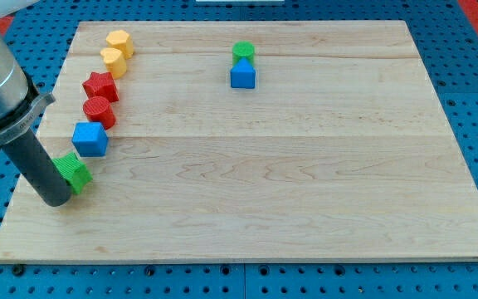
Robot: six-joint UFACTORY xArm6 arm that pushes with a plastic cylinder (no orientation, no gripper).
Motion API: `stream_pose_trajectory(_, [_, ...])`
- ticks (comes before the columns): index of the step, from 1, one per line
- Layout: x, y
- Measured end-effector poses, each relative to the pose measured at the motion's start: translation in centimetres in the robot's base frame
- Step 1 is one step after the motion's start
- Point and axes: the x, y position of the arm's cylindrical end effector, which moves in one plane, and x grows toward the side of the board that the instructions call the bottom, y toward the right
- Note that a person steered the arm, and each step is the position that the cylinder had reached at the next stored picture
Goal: Place the blue triangle right to the green star
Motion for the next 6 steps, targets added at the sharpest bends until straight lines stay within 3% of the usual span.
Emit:
stream_pose_trajectory(1, [0.2, 2.3])
stream_pose_trajectory(2, [1.1, 10.1])
stream_pose_trajectory(3, [-9.4, 13.2])
stream_pose_trajectory(4, [-15.3, 27.0])
stream_pose_trajectory(5, [-22.9, 35.0])
stream_pose_trajectory(6, [-24.7, 27.5])
